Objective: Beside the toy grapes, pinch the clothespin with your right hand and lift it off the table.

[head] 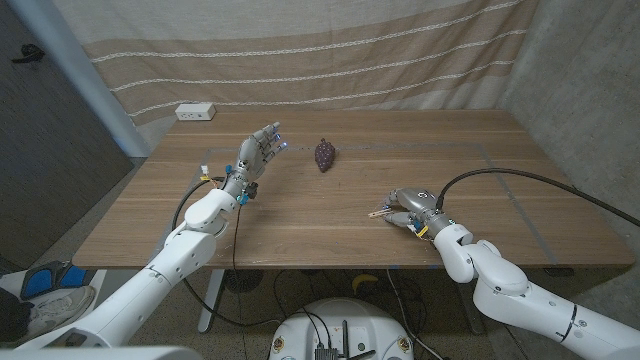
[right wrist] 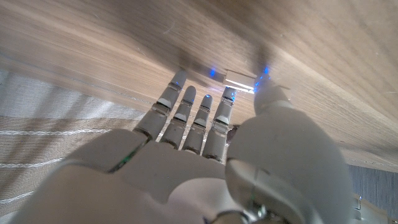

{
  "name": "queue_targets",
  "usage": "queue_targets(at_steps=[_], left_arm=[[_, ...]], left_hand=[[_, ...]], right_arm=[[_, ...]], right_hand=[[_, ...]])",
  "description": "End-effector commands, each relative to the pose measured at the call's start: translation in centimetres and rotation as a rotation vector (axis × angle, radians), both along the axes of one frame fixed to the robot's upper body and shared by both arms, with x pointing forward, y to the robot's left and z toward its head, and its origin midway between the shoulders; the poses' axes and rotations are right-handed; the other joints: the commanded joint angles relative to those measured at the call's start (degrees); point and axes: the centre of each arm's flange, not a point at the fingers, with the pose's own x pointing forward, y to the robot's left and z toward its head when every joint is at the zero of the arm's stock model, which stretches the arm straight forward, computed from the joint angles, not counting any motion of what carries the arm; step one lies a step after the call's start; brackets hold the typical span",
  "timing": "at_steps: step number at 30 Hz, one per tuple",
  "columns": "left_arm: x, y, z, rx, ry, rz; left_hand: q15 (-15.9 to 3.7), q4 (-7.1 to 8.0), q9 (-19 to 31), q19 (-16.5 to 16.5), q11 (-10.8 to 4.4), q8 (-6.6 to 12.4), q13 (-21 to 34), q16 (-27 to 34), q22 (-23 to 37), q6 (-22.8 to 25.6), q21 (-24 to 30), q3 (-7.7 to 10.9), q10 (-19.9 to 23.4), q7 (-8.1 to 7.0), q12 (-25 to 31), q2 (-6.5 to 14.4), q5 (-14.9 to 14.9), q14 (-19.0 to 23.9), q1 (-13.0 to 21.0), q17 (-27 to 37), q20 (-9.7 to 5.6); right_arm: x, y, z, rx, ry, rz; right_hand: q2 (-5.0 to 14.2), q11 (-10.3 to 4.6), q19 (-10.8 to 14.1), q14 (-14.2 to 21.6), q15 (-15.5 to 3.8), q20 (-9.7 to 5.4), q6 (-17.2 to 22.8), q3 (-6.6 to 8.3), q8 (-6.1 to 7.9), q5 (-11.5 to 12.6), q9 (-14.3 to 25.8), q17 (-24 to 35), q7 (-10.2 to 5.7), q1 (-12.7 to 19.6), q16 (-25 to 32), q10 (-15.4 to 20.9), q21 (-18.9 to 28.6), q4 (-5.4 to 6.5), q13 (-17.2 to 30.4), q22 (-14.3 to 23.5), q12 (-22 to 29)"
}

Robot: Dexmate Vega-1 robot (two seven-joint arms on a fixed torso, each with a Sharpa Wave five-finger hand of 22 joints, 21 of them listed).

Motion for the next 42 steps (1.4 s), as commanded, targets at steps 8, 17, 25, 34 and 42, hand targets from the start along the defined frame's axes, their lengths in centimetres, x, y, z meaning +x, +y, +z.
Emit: queue_targets(at_steps=[8,17,25,34,42], left_arm=[[-0.41,0.06,0.04,0.004,-0.004,0.005],[-0.51,0.17,0.08,0.008,-0.006,0.003],[-0.41,0.23,0.17,0.010,-0.009,0.000],[-0.19,0.25,0.28,0.010,-0.009,-0.003],[-0.28,0.39,0.10,0.004,-0.002,0.005]], left_hand=[[-0.15,-0.64,0.2,0.0,-0.08,0.08,0.1,0.2,0.3,0.1,0.0,0.30,0.0,0.08,0.4,1.2,0.2,-0.1,0.3,0.0,0.28],[-0.08,-0.87,0.2,0.0,-0.10,0.09,0.1,0.1,0.3,0.1,0.0,0.42,0.0,0.09,0.4,1.3,0.2,-0.1,0.5,0.0,0.27],[-0.08,-1.08,0.2,0.0,-0.12,0.08,0.1,0.1,0.3,0.0,0.0,0.49,0.0,-0.01,0.4,1.3,0.1,0.0,0.7,0.0,0.28],[-0.07,-1.22,0.2,0.0,-0.07,0.10,0.1,0.1,0.3,0.1,0.0,0.51,0.0,-0.01,0.4,1.3,0.1,0.0,0.7,0.0,0.38],[-0.07,-1.33,0.2,0.0,-0.14,0.09,0.1,0.2,0.3,0.1,0.0,0.51,0.0,0.01,0.4,1.2,0.1,0.0,0.7,0.0,0.40]], right_arm=[[0.15,-0.83,-0.53,0.031,-0.068,-0.003],[0.09,-0.63,-0.31,0.016,-0.025,-0.031],[-0.03,-0.64,-0.27,0.019,-0.027,-0.037],[0.17,-0.75,-0.39,0.017,-0.036,-0.036],[0.59,-0.64,-0.69,0.001,-0.019,0.002]], right_hand=[[-0.68,-0.18,1.4,3.0,-9.10,0.24,6.1,-1.17,3.94,0.6,2.0,0.5,2.14,-0.3,2.0,3.4,0.7,-0.13,0.8,0.1,1.0],[-1.76,0.24,0.8,2.2,-8.28,0.98,-5.0,-2.26,-0.04,1.0,1.4,0.3,0.50,-1.7,1.0,1.3,0.6,0.09,1.4,0.1,-0.4],[-1.25,-0.14,0.5,1.8,-8.66,0.86,-3.8,-1.73,0.35,1.3,1.1,0.5,0.57,0.1,0.9,1.0,0.5,-0.72,1.7,0.1,-0.5],[-0.16,-0.72,0.8,2.5,-9.28,0.33,3.1,-1.05,3.38,1.0,1.0,1.0,1.24,2.8,1.6,2.6,0.7,-1.19,2.1,0.2,0.0],[1.36,-2.85,1.7,3.7,-10.02,-1.51,10.8,-0.16,6.53,0.3,0.6,1.6,1.11,6.2,2.4,7.0,1.3,-1.36,2.2,0.2,1.2]])
